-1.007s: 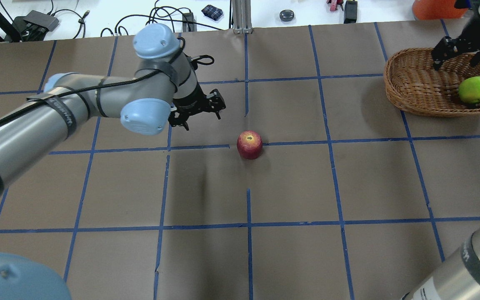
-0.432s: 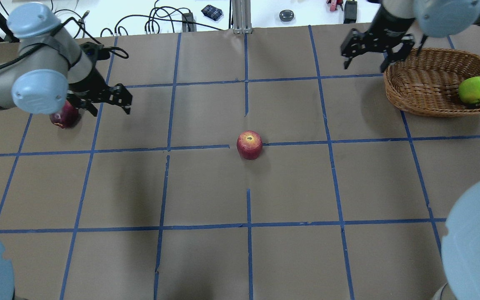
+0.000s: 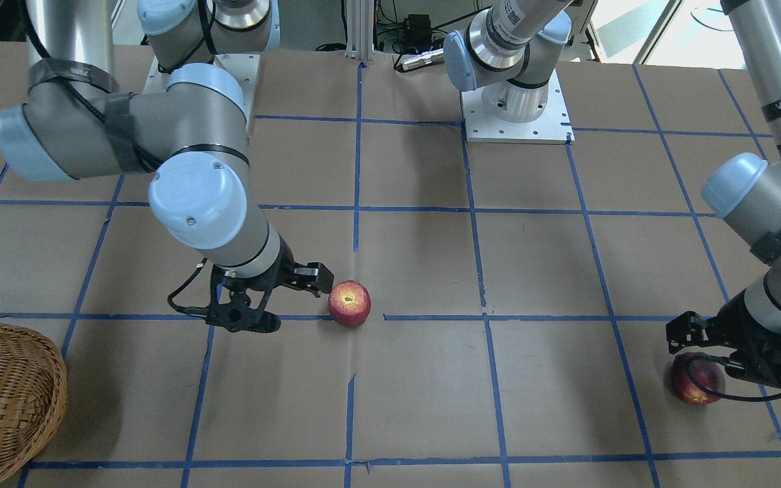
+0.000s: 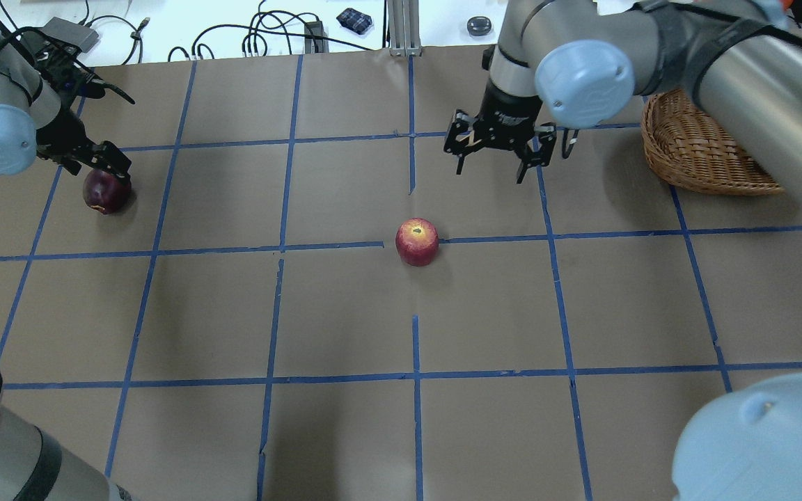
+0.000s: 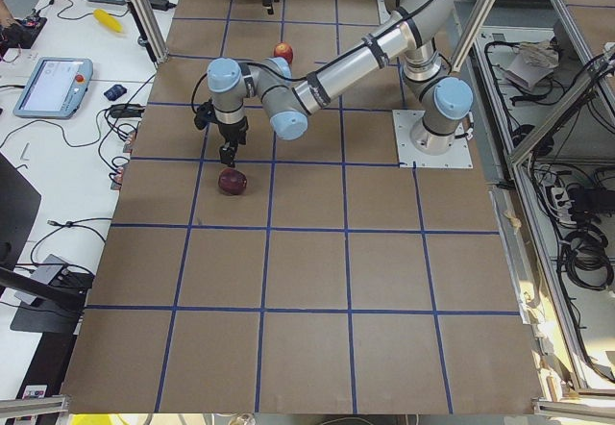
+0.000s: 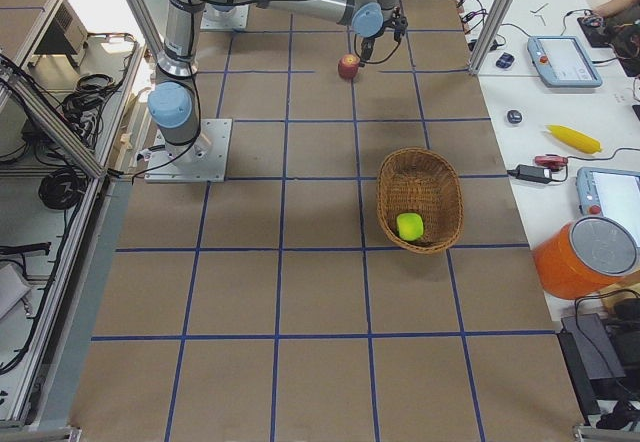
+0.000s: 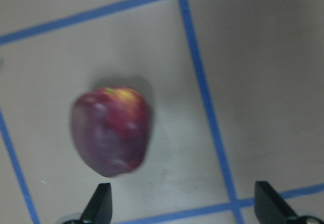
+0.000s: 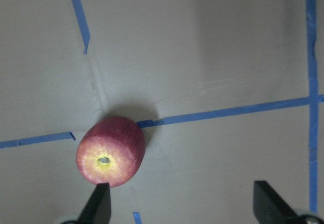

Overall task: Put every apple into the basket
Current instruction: 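Grasp lighter red apple with right gripper while left grasps dark red apple, then carry lighter red apple to basket with right while left moves dark apple center, then release dark red apple at center with left gripper while right releases its apple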

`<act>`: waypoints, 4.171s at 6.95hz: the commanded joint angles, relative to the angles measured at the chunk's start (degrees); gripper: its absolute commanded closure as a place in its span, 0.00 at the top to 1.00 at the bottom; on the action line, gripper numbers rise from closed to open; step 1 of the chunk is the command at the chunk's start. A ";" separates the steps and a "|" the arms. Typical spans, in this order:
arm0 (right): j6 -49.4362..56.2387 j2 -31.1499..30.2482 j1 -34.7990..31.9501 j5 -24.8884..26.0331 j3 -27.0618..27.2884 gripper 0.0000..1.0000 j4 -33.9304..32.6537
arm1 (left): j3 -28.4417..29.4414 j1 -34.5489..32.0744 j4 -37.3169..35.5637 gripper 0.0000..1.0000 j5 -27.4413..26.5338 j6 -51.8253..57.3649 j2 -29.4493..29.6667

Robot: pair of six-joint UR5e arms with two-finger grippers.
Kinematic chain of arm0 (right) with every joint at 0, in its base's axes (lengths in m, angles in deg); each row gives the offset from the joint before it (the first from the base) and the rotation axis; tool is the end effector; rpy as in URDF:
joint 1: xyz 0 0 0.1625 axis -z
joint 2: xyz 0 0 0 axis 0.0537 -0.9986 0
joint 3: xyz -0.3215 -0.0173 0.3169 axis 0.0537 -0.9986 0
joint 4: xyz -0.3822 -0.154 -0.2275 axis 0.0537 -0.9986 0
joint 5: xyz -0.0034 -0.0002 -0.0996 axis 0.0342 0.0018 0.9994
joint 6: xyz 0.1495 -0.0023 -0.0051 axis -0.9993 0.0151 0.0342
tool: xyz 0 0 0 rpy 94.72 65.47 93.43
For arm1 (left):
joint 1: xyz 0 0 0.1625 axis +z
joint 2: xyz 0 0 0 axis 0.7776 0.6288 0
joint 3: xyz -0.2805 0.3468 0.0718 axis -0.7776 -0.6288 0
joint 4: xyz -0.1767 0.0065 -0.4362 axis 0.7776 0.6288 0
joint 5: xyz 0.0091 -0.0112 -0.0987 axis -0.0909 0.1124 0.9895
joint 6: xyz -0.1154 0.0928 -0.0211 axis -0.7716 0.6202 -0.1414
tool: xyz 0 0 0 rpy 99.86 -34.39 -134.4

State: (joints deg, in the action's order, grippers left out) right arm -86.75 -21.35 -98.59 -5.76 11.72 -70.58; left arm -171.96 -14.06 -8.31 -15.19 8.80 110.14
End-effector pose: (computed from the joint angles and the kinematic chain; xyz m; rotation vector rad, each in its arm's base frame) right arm 0.2939 -0.6394 0.2561 0.2709 2.9940 0.2696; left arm 0.1955 -0.7188 0.2105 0.4462 3.0202 -0.0557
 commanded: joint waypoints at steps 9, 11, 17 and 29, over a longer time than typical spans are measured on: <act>-6.17 7.20 -3.64 -0.16 3.22 0.00 -15.40 | 1.76 5.25 -2.57 0.51 6.06 5.81 8.08; -5.38 0.63 3.01 0.72 -0.37 0.00 -9.03 | 1.68 1.93 6.00 0.45 5.17 -0.90 4.93; 33.09 2.85 34.13 10.84 -4.69 0.00 -5.46 | -10.71 -26.58 11.19 0.35 14.84 -61.22 -7.31; 37.53 -2.02 26.58 10.58 -4.26 1.00 0.89 | -1.25 -38.79 24.68 1.00 8.69 -63.68 -16.24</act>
State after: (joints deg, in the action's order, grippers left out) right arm -47.82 -19.89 -65.91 5.05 7.33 -75.65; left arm -177.01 -53.81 6.09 -5.94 -60.91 97.70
